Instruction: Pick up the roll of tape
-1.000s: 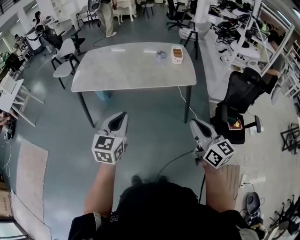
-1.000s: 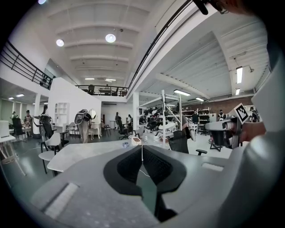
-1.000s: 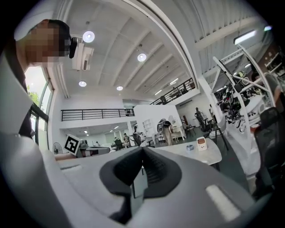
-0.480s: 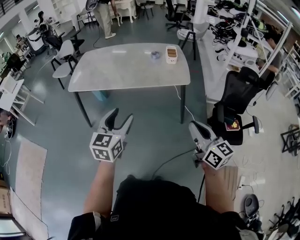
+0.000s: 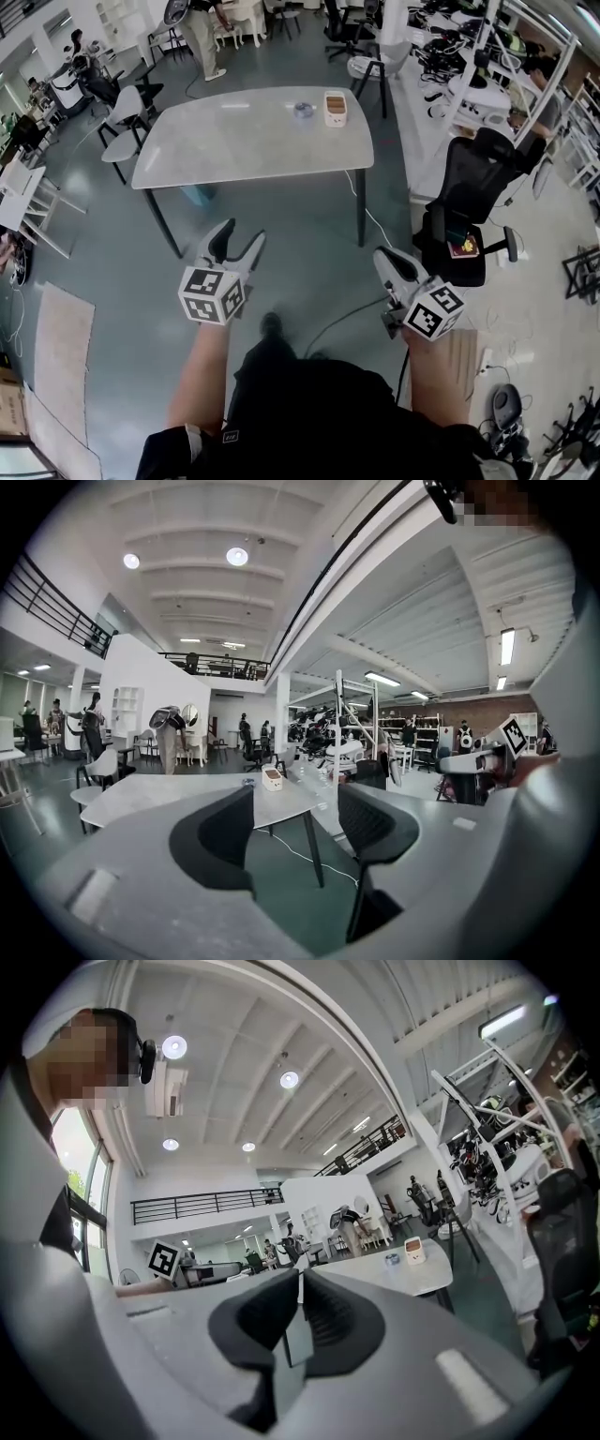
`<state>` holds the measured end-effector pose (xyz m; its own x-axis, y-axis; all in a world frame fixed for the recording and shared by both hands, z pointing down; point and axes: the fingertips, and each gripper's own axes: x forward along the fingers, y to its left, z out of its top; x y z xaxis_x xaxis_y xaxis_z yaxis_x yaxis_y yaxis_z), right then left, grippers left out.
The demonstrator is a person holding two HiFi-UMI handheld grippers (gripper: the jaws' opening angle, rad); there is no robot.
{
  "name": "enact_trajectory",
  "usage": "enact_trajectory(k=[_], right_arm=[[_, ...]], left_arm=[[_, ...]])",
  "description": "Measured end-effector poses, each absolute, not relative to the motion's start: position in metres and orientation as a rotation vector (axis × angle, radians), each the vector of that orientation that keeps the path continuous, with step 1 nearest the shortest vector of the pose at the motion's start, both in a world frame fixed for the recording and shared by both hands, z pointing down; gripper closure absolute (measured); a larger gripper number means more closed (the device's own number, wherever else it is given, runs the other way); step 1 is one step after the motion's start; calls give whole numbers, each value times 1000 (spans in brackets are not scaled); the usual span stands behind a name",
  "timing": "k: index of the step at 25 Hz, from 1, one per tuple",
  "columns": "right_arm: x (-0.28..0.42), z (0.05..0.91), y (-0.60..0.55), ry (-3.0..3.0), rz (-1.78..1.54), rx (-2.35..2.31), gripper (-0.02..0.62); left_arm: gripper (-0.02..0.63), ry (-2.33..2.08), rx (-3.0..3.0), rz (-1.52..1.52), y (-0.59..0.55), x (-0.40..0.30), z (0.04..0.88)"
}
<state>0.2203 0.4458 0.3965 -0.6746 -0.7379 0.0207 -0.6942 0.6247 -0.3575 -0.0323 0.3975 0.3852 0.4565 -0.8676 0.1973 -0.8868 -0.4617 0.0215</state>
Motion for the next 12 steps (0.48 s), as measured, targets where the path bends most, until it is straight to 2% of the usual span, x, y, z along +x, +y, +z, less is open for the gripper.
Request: enact_trajectory(k=[12], right_arm=[[216,414,365,2720,-539,-1267,580]], left_arm=[[331,-1495,2596,202,303,-39,405]])
